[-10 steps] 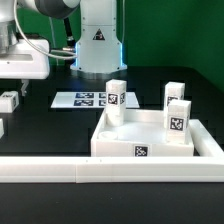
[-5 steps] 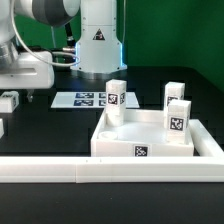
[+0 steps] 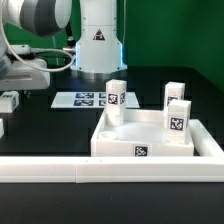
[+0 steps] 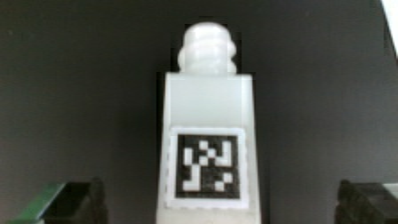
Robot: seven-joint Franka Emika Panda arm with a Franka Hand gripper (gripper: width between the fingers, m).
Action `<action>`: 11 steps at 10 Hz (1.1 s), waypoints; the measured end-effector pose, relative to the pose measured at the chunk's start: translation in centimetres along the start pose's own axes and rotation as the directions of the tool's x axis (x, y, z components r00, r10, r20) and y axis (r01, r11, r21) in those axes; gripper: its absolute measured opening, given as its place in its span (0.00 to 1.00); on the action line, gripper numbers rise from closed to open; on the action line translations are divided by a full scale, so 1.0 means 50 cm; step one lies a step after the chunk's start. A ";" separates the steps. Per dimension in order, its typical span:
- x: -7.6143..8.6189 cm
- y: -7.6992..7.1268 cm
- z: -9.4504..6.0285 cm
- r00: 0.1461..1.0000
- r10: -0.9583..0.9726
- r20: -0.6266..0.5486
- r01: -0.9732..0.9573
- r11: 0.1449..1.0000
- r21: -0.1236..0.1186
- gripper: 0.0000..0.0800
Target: Assemble square table
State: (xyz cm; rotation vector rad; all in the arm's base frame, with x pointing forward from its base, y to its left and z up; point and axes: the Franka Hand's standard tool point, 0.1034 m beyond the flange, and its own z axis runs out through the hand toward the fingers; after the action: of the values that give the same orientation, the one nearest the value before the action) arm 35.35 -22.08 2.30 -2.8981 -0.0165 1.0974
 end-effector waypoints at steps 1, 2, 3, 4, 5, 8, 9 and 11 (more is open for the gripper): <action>-0.012 -0.001 0.009 0.998 -0.002 0.070 0.002 1.000 0.013 0.81; -0.014 0.004 0.017 0.991 -0.004 0.131 0.003 1.000 0.012 0.81; -0.006 0.008 0.024 0.989 -0.003 0.149 0.002 1.000 0.007 0.81; 0.001 0.013 0.034 0.991 -0.002 0.131 0.002 1.000 -0.004 0.81; 0.002 0.017 0.044 0.993 0.000 0.119 0.001 1.000 -0.010 0.81; 0.007 0.015 0.055 0.997 0.007 0.076 -0.004 0.999 -0.033 0.70; 0.009 0.008 0.053 0.997 0.008 0.074 -0.005 0.999 -0.039 0.48; 0.009 0.010 0.053 0.997 0.006 0.074 -0.003 0.999 -0.039 0.33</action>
Offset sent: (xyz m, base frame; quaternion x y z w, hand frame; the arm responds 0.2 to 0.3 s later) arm -0.0090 -0.0080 -0.0172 -0.0181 0.0292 0.0125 0.9993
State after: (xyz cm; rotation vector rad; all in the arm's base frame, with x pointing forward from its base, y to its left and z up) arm 33.95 -22.46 0.00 -2.8911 -0.0340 1.2183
